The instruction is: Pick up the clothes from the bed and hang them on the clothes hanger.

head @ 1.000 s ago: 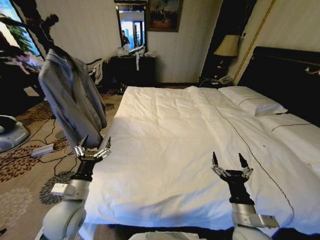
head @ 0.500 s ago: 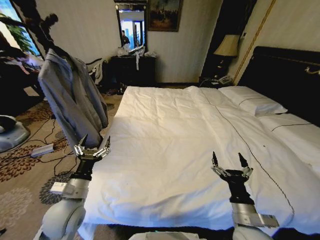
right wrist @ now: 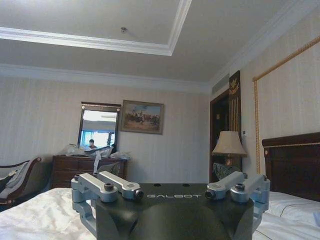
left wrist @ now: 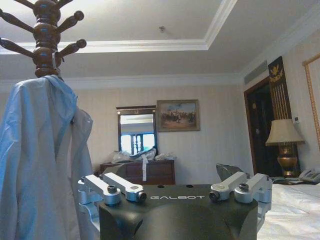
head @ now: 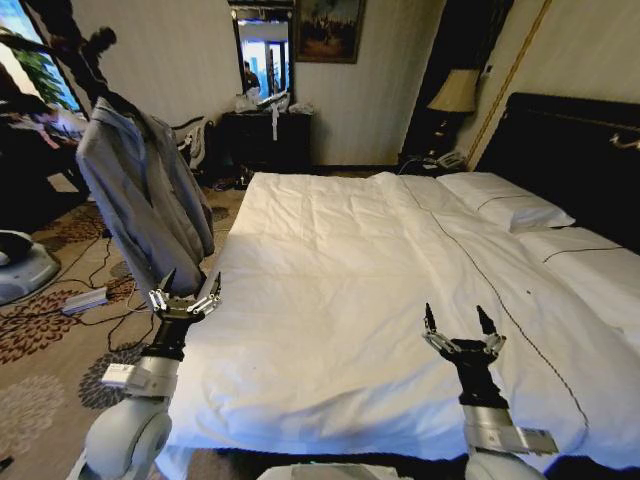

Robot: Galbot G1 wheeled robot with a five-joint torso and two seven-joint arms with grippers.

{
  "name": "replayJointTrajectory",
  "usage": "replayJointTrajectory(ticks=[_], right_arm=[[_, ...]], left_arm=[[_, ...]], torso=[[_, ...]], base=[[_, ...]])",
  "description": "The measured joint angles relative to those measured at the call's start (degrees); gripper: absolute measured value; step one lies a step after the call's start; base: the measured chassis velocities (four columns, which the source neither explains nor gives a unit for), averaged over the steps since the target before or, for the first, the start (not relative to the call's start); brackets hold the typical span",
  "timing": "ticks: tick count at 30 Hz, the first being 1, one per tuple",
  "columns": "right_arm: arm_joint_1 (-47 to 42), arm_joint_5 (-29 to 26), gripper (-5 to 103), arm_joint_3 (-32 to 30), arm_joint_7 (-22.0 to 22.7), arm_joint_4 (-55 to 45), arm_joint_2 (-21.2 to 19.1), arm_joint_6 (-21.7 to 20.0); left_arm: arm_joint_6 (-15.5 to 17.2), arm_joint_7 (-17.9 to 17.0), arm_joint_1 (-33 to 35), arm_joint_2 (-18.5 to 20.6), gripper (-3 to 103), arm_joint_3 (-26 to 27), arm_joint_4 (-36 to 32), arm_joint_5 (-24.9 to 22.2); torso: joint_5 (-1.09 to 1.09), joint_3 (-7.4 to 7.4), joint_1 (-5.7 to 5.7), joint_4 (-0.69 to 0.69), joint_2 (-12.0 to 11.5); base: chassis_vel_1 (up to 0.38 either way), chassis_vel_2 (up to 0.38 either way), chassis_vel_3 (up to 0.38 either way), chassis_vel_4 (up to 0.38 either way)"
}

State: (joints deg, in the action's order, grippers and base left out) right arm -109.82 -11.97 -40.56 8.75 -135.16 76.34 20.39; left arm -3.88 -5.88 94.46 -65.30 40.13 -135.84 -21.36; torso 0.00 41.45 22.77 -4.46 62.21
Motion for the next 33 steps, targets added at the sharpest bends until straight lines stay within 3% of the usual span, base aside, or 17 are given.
replayJointTrajectory(ticks=[33], right_arm=[[0.0, -0.1, 100, 0.0, 0.0, 0.0, 0.0, 0.0]], left_arm=[[0.1, 0.0, 0.0, 0.0, 100, 0.0, 0.1, -0.1]], torso=[[0.00, 0.00, 0.00, 0.00, 0.0]], base=[[0.000, 0.000, 0.000, 0.000]])
